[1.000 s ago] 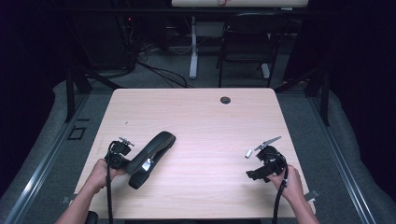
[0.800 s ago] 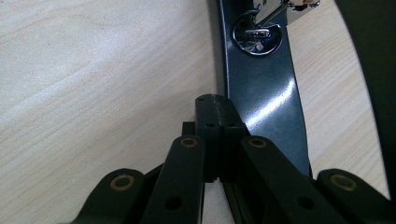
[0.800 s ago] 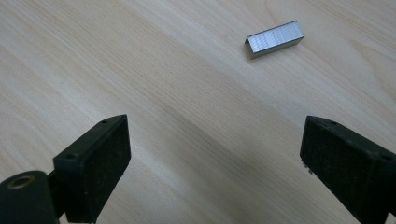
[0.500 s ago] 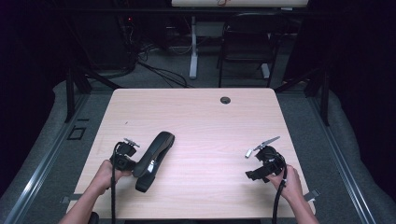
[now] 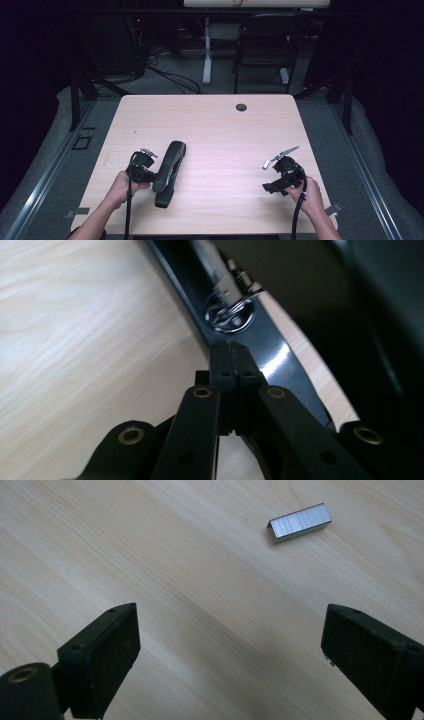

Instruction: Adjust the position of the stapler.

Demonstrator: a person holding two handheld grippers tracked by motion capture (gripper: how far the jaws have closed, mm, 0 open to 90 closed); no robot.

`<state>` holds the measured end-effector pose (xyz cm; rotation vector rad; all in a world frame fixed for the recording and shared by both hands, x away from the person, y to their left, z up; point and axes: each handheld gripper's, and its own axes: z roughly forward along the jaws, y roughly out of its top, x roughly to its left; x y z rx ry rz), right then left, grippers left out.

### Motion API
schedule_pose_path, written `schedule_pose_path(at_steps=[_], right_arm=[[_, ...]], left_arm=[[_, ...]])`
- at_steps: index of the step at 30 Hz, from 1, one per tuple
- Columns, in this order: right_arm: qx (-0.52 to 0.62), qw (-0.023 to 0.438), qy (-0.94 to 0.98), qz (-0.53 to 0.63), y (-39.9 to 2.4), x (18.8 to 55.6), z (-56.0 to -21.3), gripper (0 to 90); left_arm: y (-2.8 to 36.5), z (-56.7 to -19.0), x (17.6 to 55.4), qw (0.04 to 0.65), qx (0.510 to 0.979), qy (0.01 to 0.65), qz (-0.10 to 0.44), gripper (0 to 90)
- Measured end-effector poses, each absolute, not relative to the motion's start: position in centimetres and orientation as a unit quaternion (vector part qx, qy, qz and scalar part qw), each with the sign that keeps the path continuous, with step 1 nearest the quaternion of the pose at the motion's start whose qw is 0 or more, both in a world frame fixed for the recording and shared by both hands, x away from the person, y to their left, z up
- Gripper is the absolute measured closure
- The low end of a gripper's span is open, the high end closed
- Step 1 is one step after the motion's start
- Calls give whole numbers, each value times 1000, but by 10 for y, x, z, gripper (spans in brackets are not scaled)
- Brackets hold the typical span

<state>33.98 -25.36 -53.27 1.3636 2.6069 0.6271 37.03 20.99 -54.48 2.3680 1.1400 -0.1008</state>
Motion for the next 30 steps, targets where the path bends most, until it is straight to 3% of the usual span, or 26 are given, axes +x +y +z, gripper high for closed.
schedule_pose_path(at_steps=[8, 18, 30], right_arm=[[452, 69, 866, 203, -254, 340, -533, 85], [452, 67, 866, 204, -255, 339, -533, 87], [449, 62, 869, 199, -253, 340, -534, 88]], left_arm=[[183, -542, 364, 250, 889, 382, -23, 900], [198, -523, 356, 260, 884, 387, 5, 900], [169, -519, 344, 264, 902, 341, 13, 900]])
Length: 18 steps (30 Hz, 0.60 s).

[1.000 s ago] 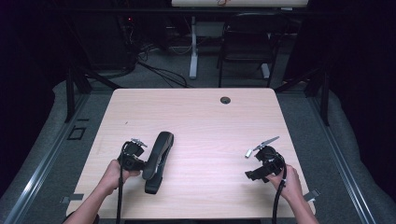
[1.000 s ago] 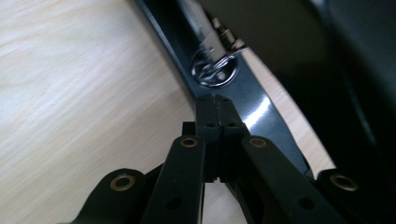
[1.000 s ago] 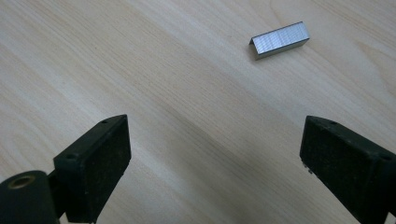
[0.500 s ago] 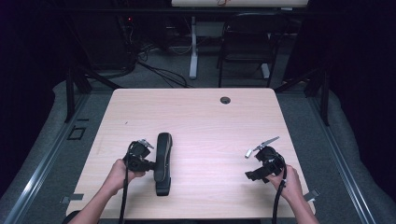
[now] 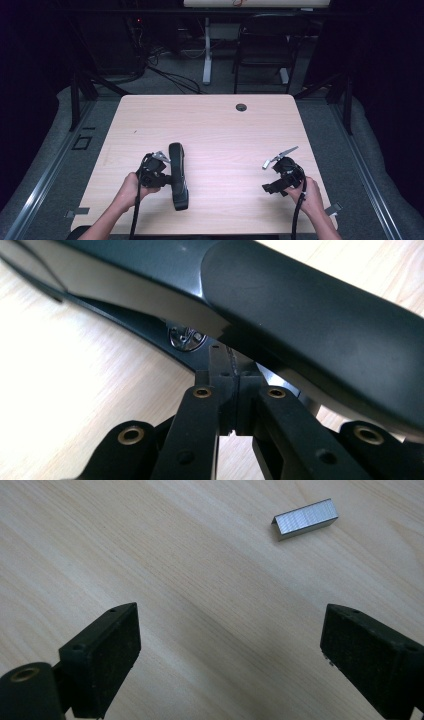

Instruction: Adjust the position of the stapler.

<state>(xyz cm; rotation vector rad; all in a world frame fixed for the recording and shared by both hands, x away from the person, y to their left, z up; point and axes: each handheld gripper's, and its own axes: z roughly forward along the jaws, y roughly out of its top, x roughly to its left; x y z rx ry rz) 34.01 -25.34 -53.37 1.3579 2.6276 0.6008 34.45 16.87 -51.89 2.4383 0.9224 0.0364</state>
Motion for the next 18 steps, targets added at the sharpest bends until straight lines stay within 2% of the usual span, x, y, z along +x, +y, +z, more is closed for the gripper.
schedule_pose_path(at_steps=[18], right_arm=[[449, 52, 869, 203, -250, 340, -536, 91]], left_arm=[[130, -519, 345, 290, 908, 302, 23, 900]])
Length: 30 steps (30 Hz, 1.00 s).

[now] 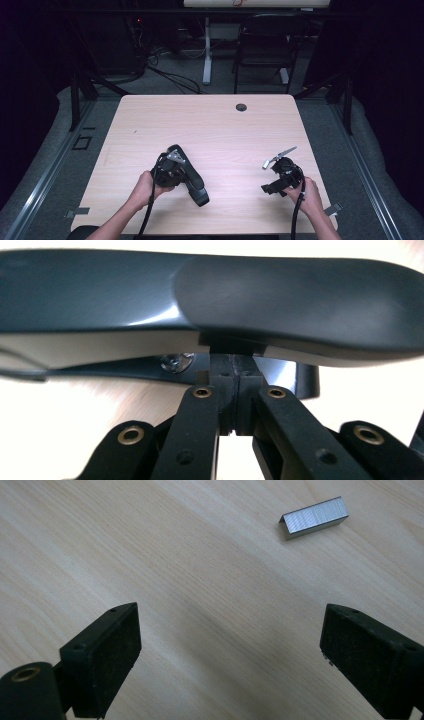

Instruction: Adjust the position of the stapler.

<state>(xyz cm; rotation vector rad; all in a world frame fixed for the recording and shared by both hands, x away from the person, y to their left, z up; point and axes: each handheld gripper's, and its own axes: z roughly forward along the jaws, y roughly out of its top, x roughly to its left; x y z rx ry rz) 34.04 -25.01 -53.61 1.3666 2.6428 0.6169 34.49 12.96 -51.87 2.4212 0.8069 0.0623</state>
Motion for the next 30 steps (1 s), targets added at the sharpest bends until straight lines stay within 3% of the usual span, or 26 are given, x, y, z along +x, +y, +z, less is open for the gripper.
schedule_pose_path(at_steps=[16, 23, 30], right_arm=[[443, 55, 874, 194, -250, 340, -535, 93], [443, 56, 872, 199, -251, 338, -534, 94], [438, 54, 876, 197, -251, 337, -533, 96]], left_arm=[[107, -518, 350, 310, 912, 267, 21, 900], [131, -508, 352, 306, 915, 261, 29, 900], [177, -504, 366, 304, 901, 303, 65, 900]])
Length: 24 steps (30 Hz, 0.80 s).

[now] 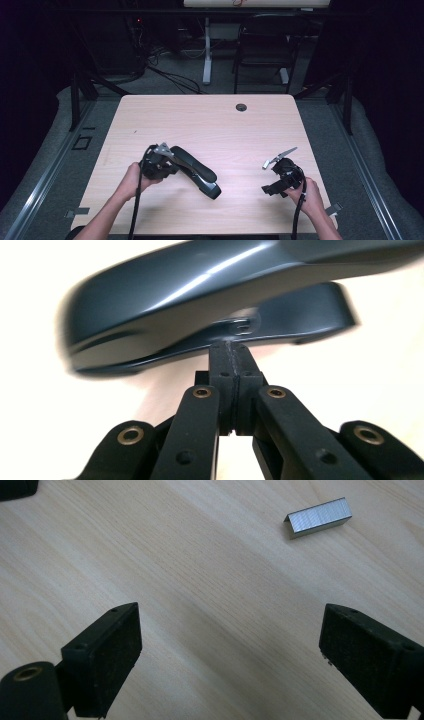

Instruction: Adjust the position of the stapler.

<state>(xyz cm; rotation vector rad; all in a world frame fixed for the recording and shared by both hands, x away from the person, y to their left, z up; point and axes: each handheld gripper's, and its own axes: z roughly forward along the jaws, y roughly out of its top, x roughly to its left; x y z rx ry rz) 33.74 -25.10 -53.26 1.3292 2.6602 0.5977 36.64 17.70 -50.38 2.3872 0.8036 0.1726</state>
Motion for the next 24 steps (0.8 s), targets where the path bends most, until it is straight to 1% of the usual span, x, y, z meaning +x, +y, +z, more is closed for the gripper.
schedule_pose_path(at_steps=[4, 8, 11, 16, 19, 24], right_arm=[[438, 56, 876, 197, -250, 337, -533, 97], [439, 54, 874, 201, -249, 337, -534, 99], [437, 54, 875, 202, -249, 338, -534, 100], [436, 50, 876, 202, -247, 338, -534, 101], [437, 53, 875, 200, -247, 338, -535, 102], [435, 52, 877, 199, -248, 339, -535, 103]], left_arm=[[199, -507, 381, 308, 880, 348, 95, 900], [213, -514, 397, 317, 862, 383, 96, 900], [216, -520, 406, 319, 850, 405, 106, 900], [216, -530, 419, 312, 844, 418, 130, 900], [217, -537, 431, 307, 841, 429, 121, 900], [214, -551, 449, 291, 841, 438, 126, 900]])
